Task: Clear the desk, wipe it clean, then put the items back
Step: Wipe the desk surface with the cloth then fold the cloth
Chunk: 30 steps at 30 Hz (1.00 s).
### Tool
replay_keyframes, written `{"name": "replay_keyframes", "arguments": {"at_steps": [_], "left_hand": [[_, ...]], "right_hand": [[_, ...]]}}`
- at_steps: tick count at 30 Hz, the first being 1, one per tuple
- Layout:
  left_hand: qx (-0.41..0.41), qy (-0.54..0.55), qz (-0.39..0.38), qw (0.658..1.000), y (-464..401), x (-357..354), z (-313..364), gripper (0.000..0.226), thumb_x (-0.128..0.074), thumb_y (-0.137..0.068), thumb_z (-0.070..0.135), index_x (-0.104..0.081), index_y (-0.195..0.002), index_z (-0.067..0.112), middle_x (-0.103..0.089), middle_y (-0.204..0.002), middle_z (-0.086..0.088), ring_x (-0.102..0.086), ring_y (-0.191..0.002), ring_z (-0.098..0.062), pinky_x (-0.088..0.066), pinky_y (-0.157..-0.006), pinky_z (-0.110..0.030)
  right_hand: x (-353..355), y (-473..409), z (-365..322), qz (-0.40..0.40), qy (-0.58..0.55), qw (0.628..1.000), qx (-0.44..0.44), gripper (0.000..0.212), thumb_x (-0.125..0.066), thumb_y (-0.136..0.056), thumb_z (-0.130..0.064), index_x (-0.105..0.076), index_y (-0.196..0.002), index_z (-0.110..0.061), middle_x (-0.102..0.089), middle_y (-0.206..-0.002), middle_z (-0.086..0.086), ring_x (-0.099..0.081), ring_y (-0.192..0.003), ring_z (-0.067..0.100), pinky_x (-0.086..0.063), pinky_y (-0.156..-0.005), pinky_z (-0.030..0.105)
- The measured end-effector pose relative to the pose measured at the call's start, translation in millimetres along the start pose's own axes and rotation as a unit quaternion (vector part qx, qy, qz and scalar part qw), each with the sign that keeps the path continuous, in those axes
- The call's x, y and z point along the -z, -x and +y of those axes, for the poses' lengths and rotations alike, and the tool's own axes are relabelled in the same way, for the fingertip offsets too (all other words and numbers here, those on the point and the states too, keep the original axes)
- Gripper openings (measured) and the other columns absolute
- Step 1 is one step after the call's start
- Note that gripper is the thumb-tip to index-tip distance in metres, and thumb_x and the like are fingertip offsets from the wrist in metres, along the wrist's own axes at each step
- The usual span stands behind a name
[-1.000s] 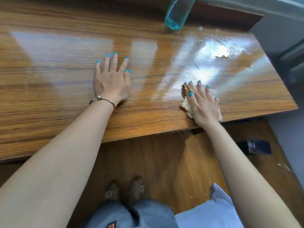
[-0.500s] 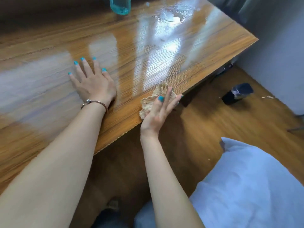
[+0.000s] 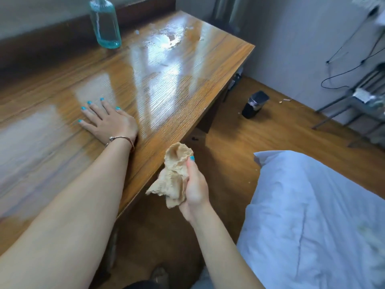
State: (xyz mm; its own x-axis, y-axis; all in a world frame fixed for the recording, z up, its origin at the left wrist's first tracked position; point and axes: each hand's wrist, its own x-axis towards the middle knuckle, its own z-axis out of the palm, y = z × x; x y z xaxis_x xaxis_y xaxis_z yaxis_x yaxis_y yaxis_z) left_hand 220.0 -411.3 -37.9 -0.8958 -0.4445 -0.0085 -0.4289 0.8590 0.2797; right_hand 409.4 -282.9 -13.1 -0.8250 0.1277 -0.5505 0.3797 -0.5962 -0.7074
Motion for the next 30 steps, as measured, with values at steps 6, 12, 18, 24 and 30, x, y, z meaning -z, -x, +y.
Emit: {"name": "replay_keyframes", "arguments": {"at_steps": [6, 12, 18, 24, 30], "left_hand": [[-0.002, -0.003, -0.004, 1.0, 3, 1, 1, 0.057, -0.017, -0.1, 0.03, -0.016, -0.154, 0.012, -0.007, -0.161, -0.016, 0.0, -0.148, -0.038, 0.001, -0.117, -0.058], [-0.012, 0.006, 0.003, 1.0, 2, -2, -3, 0.056, -0.021, -0.1, 0.031, -0.018, -0.153, 0.012, -0.01, -0.16, -0.018, -0.002, -0.147, -0.039, 0.0, -0.117, -0.059], [0.007, -0.009, 0.017, 1.0, -2, -7, 0, 0.057, -0.022, -0.099, 0.033, -0.02, -0.153, 0.017, -0.011, -0.161, -0.017, -0.004, -0.148, -0.037, -0.001, -0.117, -0.058], [0.025, -0.037, 0.037, 0.998, -4, -9, 1, 0.055, -0.022, -0.1, 0.037, -0.019, -0.154, 0.023, -0.012, -0.162, -0.011, -0.007, -0.148, -0.03, -0.004, -0.117, -0.054], [0.042, -0.064, 0.039, 0.996, -7, -12, 3, 0.054, -0.023, -0.101, 0.036, -0.021, -0.153, 0.025, -0.015, -0.161, -0.01, -0.011, -0.148, -0.03, -0.008, -0.117, -0.053]], "right_hand": [[25, -19, -57, 0.02, -0.23, 0.971, 0.06, 0.042, -0.038, -0.1, -0.044, -0.067, -0.109, -0.015, -0.074, -0.099, 0.009, -0.073, -0.086, 0.024, -0.052, -0.08, 0.04], [36, -53, -114, 0.014, -0.192, 0.972, 0.132, 0.043, -0.035, -0.101, -0.049, -0.066, -0.106, -0.02, -0.075, -0.093, 0.006, -0.074, -0.083, 0.024, -0.051, -0.082, 0.043], [9, -129, -185, -0.029, 0.016, 0.971, 0.235, 0.049, -0.03, -0.105, -0.041, -0.049, -0.138, -0.009, -0.064, -0.113, 0.005, -0.064, -0.101, 0.016, -0.052, -0.082, 0.03], [14, -227, -188, -0.095, 0.807, 0.514, 0.276, 0.053, -0.025, -0.103, -0.051, -0.013, -0.153, -0.04, 0.001, -0.164, -0.007, 0.006, -0.15, 0.02, 0.0, -0.119, 0.056], [-10, -276, -203, -0.16, 0.856, 0.399, 0.289, 0.06, -0.021, -0.1, -0.059, -0.003, -0.154, -0.04, 0.01, -0.164, -0.004, 0.016, -0.149, 0.025, 0.008, -0.116, 0.059]]}}
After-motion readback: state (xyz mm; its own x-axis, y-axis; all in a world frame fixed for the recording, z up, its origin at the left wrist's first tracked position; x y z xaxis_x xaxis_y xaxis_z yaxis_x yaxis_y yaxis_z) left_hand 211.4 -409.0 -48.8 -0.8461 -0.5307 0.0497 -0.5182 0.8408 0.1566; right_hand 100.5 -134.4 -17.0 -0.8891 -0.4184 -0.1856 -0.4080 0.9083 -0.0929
